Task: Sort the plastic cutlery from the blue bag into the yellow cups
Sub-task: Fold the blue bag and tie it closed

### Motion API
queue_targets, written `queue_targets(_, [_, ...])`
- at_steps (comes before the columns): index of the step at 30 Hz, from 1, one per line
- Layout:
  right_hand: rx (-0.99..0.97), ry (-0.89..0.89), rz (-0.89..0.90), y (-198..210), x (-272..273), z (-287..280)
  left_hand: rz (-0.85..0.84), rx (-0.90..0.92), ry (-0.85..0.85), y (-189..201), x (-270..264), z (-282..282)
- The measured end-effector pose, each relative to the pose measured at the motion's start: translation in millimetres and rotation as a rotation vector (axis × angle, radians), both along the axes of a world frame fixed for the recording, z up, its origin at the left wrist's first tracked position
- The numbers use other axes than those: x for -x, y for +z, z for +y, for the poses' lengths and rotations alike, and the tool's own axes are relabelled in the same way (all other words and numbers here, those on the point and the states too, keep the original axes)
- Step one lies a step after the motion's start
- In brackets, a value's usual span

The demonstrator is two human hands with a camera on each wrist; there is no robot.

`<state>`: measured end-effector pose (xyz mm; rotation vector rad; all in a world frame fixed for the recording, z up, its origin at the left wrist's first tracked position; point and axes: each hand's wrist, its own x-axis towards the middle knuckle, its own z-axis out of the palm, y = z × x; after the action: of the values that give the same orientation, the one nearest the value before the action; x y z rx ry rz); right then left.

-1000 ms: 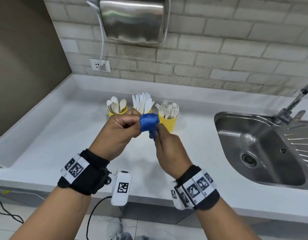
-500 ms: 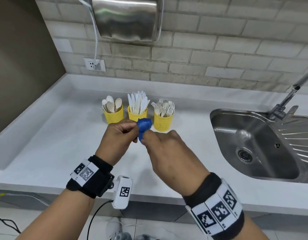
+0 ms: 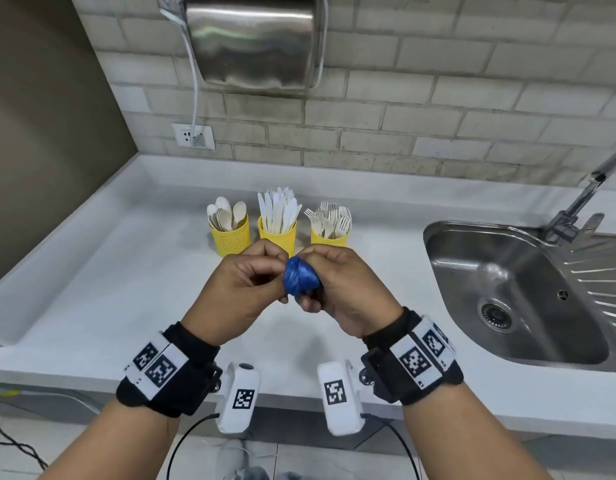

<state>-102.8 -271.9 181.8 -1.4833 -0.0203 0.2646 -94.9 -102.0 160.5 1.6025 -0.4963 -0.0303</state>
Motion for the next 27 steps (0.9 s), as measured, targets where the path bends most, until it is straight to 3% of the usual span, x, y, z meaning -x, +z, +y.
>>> queue_targets(3, [0.006, -0.068, -0.049, -5.6, -0.8, 1.7, -0.002, -0.081, 0.069, -4.5, 0.0, -3.3])
queue_targets(10, [0.358, -0.256, -0.276, -14.5, 8.9, 17.3, -0.107, -0.314, 0.153, 1.3, 1.6, -15.4])
queue_targets(14, [0.627, -0.204, -0.415, -21.6, 11.9, 31.0, -0.275, -0.485, 0.171, -4.8, 2.2, -6.2])
queue_targets(17, [0.627, -0.227, -0.395, -21.8, 5.5, 33.6, -0.388, -0.567, 0.022, -3.6, 6.0, 8.2])
queue_targets(20, [0.549, -0.224, -0.259, -30.2, -9.2, 37.0, -0.397, -0.633, -0.095, 0.5, 6.3, 24.7])
queue_targets(24, [0.241, -0.266, 0.013, -38.9, -18.4, 50.1, -0.477, -0.631, 0.023, -9.3, -8.3, 37.4])
queue_targets(27, [0.159, -0.249, 0.059, -38.0, -20.6, 66.0, -0.333, -0.476, 0.139, -12.0, -21.4, 43.0])
